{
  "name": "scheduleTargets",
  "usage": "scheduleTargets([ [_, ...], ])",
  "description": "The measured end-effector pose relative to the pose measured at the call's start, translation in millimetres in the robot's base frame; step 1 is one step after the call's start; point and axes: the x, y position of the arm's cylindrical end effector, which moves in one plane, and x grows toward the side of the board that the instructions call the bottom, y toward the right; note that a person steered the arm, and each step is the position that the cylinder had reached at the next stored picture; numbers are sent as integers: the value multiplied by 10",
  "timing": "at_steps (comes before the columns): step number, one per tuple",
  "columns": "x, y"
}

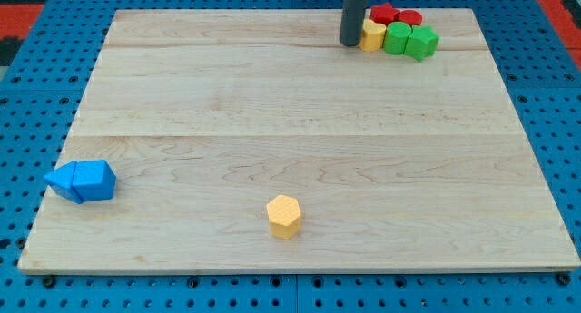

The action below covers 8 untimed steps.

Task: Push the yellow hexagon to the center of the board

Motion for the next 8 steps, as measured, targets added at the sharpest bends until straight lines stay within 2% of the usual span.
scheduleTargets([
  [1,1056,-124],
  [2,2121,302],
  [3,3042,216],
  [4,3075,-429],
  [5,2784,-909],
  [6,2846,-1071],
  [8,2843,-2059],
])
